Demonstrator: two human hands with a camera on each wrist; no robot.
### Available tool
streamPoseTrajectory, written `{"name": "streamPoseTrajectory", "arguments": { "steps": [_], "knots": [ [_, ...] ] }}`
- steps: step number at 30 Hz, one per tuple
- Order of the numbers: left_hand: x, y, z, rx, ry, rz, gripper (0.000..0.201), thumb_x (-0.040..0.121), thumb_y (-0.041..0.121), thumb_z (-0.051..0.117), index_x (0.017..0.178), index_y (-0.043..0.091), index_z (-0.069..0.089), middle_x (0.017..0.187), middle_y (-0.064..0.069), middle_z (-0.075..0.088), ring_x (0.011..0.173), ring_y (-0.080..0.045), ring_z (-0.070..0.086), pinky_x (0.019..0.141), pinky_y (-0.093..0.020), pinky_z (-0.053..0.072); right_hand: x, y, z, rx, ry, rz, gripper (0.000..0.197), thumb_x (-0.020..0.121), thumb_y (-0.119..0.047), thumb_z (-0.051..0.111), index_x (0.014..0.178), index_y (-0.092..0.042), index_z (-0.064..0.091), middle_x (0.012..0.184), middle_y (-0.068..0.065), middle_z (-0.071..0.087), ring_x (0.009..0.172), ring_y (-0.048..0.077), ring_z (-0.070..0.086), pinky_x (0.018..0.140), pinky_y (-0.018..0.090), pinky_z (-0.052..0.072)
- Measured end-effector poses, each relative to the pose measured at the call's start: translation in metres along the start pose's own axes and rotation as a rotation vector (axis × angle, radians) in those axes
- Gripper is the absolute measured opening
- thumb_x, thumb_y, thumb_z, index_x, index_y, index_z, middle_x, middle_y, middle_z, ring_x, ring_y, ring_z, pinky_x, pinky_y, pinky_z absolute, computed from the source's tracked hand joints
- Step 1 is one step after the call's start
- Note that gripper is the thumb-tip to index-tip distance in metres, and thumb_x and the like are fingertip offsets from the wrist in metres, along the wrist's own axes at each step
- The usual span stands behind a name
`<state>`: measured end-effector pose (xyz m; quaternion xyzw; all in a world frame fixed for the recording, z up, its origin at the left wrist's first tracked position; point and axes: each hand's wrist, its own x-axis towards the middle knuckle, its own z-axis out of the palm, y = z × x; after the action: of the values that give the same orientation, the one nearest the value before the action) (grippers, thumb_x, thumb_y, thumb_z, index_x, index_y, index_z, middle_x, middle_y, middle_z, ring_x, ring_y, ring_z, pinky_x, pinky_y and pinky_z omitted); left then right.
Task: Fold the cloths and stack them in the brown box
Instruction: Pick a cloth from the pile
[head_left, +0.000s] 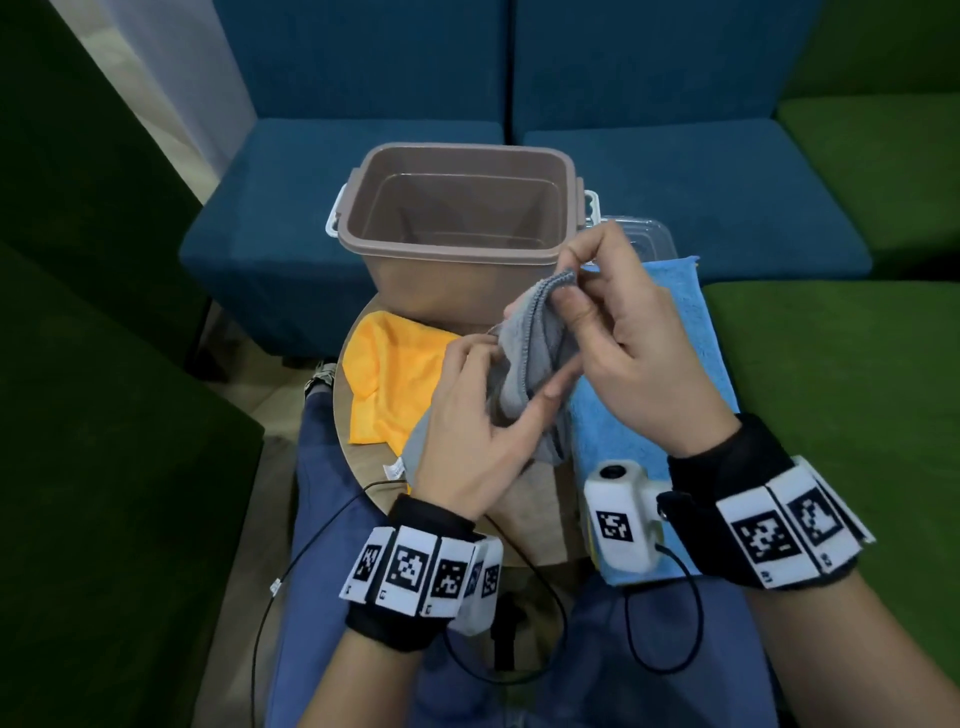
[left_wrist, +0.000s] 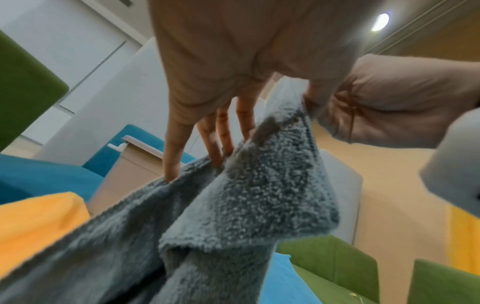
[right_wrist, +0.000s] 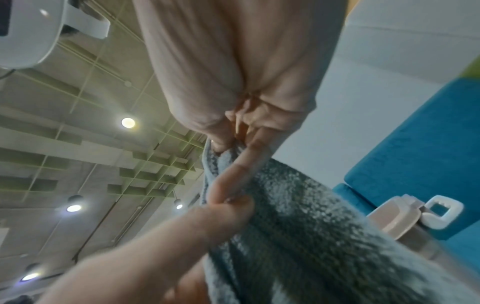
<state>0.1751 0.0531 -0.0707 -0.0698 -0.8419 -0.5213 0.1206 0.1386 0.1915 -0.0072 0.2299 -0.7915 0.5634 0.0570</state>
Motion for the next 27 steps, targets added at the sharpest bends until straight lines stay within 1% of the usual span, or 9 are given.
{"name": "streamPoseTrajectory", "arguments": {
  "steps": [2,5,10,14,17,20,22,24,27],
  "knots": [
    [0.002,0.0,0.001,0.01,-0.002,-0.007,0.038,0.081,0.042,0.065,0.1,0.009,0.063,0.104,0.001,0.053,0.099,-0.003,0.054,0.085,-0.013,0.04,0.002,0.001,0.001,-0.002,-0.057,-0.018,0.008,0.101,-0.014,0.042,0.097,-0.019,0.038,0.089,0.025,0.061,0.069,0.037,0.063,0.057,0.05,0.055],
    [0.009,-0.005,0.002,0.085,0.019,-0.019,0.02,0.073,0.022,0.06,0.088,0.008,0.063,0.092,0.003,0.052,0.083,-0.006,0.053,0.074,-0.014,0.038,-0.001,0.007,0.004,-0.09,-0.092,-0.072,0.005,0.1,-0.007,0.044,0.098,-0.011,0.041,0.085,0.02,0.062,0.071,0.029,0.055,0.065,0.044,0.047],
    [0.011,-0.023,-0.012,0.262,0.021,-0.041,0.014,0.066,0.011,0.047,0.073,0.006,0.058,0.079,-0.004,0.058,0.072,-0.023,0.053,0.065,-0.038,0.042,-0.008,0.028,-0.004,-0.133,0.139,-0.035,0.005,0.098,-0.014,0.044,0.099,-0.018,0.041,0.084,0.016,0.064,0.076,0.034,0.06,0.068,0.048,0.047],
    [0.008,-0.031,-0.038,0.229,0.09,-0.103,0.011,0.069,0.012,0.054,0.075,0.015,0.062,0.075,0.005,0.062,0.07,-0.015,0.059,0.067,-0.038,0.05,-0.015,0.044,-0.022,-0.198,0.278,0.03,0.014,0.096,-0.005,0.049,0.096,-0.018,0.043,0.07,0.001,0.056,0.062,0.016,0.05,0.061,0.031,0.037],
    [0.018,-0.03,-0.058,0.192,0.174,-0.184,0.01,0.073,0.01,0.066,0.078,0.017,0.062,0.07,0.011,0.061,0.059,-0.003,0.057,0.062,-0.03,0.051,-0.018,0.051,-0.026,-0.251,0.303,0.094,0.013,0.097,-0.004,0.049,0.095,-0.015,0.043,0.057,-0.003,0.039,0.05,0.008,0.032,0.053,0.025,0.026],
    [0.033,-0.014,-0.072,0.044,0.299,-0.213,0.01,0.07,0.018,0.065,0.075,0.022,0.058,0.072,0.01,0.062,0.053,-0.008,0.062,0.056,-0.037,0.057,-0.013,0.043,-0.025,-0.267,0.322,0.088,0.013,0.098,-0.005,0.046,0.097,-0.017,0.04,0.056,0.002,0.039,0.047,0.009,0.033,0.05,0.022,0.024],
    [0.046,0.005,-0.081,-0.052,0.39,-0.144,0.014,0.073,0.012,0.063,0.073,0.023,0.056,0.073,0.007,0.062,0.053,-0.002,0.062,0.056,-0.03,0.057,-0.003,0.029,-0.027,-0.173,0.344,0.02,0.013,0.1,-0.006,0.043,0.097,-0.018,0.039,0.066,0.015,0.044,0.052,0.013,0.038,0.052,0.029,0.035],
    [0.058,0.028,-0.091,-0.093,0.457,-0.011,0.021,0.078,0.003,0.061,0.075,0.023,0.057,0.077,0.005,0.062,0.06,0.004,0.059,0.062,-0.021,0.053,0.009,0.013,-0.032,-0.008,0.36,-0.092,0.011,0.1,-0.003,0.042,0.099,-0.013,0.038,0.079,0.012,0.043,0.064,0.027,0.045,0.061,0.042,0.045],
    [0.069,0.05,-0.101,-0.211,0.414,0.148,0.021,0.079,-0.002,0.063,0.087,0.017,0.058,0.09,-0.002,0.063,0.078,-0.003,0.062,0.074,-0.019,0.051,0.023,0.0,-0.04,0.016,0.312,-0.188,0.02,0.094,0.003,0.051,0.105,-0.009,0.039,0.094,0.001,0.046,0.081,0.015,0.05,0.073,0.037,0.047]
  ]
}}
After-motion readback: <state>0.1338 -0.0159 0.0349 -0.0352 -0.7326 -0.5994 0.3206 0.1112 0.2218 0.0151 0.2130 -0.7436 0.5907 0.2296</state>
